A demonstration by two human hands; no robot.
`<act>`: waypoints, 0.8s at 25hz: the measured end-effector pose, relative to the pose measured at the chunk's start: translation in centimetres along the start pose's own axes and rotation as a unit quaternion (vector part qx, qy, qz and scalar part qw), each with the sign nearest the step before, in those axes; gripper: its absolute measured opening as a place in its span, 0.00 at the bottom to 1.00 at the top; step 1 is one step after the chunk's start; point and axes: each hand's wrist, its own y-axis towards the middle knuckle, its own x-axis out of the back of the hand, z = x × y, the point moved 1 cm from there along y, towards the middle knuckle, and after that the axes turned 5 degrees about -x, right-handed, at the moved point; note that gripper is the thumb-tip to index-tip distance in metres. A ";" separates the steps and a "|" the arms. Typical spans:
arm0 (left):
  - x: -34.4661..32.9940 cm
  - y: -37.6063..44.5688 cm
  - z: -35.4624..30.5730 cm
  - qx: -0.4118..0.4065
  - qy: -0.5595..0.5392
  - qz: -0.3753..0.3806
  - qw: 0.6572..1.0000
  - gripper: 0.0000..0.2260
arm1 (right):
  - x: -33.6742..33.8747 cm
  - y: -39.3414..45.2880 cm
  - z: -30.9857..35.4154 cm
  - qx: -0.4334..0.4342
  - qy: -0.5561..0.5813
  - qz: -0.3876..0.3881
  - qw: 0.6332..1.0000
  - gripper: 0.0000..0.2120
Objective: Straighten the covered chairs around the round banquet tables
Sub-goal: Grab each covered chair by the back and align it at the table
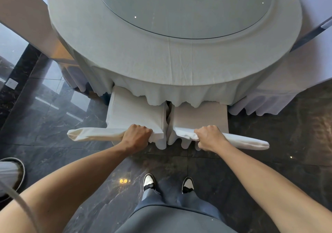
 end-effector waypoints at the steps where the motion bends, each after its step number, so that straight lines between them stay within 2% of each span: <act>1: 0.1 0.1 0.1 -0.001 0.001 -0.002 1.000 0.08 | 0.2 0.2 -0.1 0.001 0.001 -0.002 1.000 0.12; 14: 1.4 1.5 0.7 0.021 -0.027 -0.004 0.999 0.09 | 0.0 0.5 -0.5 -0.006 0.010 0.016 1.000 0.10; 17: 2.0 1.9 1.2 0.022 -0.064 0.016 0.998 0.10 | 0.3 0.7 -0.6 -0.025 0.025 0.068 0.997 0.09; 20: 3.0 2.4 2.7 0.020 -0.172 0.081 0.982 0.20 | 1.3 1.4 -1.0 -0.040 0.098 0.162 0.981 0.11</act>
